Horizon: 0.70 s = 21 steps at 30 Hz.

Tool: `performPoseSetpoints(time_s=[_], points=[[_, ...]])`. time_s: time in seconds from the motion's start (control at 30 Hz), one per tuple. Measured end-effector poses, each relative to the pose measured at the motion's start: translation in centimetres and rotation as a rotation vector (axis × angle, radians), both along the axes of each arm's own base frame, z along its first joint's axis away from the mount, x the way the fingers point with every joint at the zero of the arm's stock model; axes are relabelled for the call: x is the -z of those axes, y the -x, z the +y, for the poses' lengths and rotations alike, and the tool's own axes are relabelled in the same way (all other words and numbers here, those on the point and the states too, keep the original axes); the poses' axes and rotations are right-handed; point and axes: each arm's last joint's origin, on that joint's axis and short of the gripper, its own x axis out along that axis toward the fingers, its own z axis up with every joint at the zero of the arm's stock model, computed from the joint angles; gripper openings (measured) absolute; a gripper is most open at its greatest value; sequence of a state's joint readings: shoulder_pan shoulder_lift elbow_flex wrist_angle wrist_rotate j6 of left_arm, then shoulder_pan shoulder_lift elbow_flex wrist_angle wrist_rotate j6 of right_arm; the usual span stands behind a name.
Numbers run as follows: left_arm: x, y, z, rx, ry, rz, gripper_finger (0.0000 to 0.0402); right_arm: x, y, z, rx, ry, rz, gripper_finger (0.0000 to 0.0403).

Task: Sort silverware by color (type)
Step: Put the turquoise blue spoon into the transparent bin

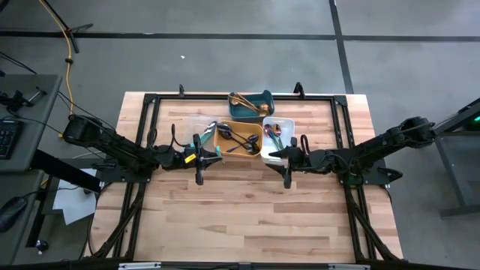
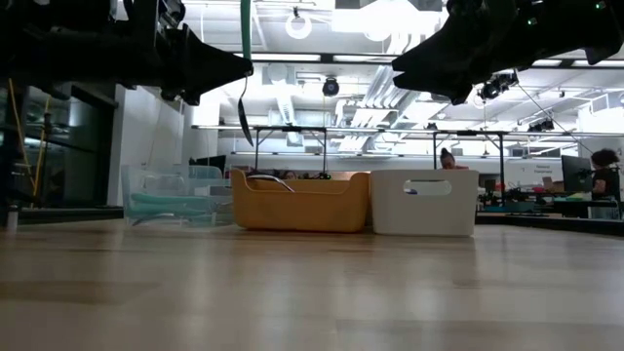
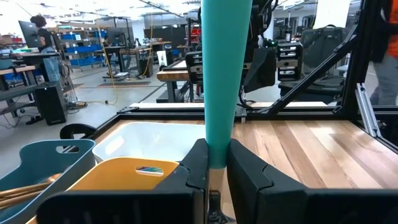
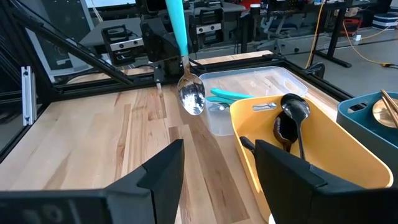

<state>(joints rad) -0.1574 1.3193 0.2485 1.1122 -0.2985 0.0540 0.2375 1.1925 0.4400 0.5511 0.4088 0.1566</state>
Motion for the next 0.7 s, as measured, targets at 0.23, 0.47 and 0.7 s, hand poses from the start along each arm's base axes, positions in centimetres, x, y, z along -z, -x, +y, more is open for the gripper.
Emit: performPoseSetpoints(time_s=[0.23, 0.47, 0.7], points=[[-0.1, -0.1, 0.0, -0.025, 0.015, -0.003, 0.0025, 0.0, 0.0, 0.0, 0.0, 0.0, 0.0, 0.019], [-3.0, -1.5, 0.6, -0.131, -0.044, 0.068, 0.0025, 0.0, 0.0, 0.0, 0.0, -0.005, 0.0, 0.019], [-7.0, -2.1, 4.2, -0.348, -0.049, 0.478, 0.0025, 0.1, 0.0, 0.0, 0.003, -0.018, 0.009, 0.019]])
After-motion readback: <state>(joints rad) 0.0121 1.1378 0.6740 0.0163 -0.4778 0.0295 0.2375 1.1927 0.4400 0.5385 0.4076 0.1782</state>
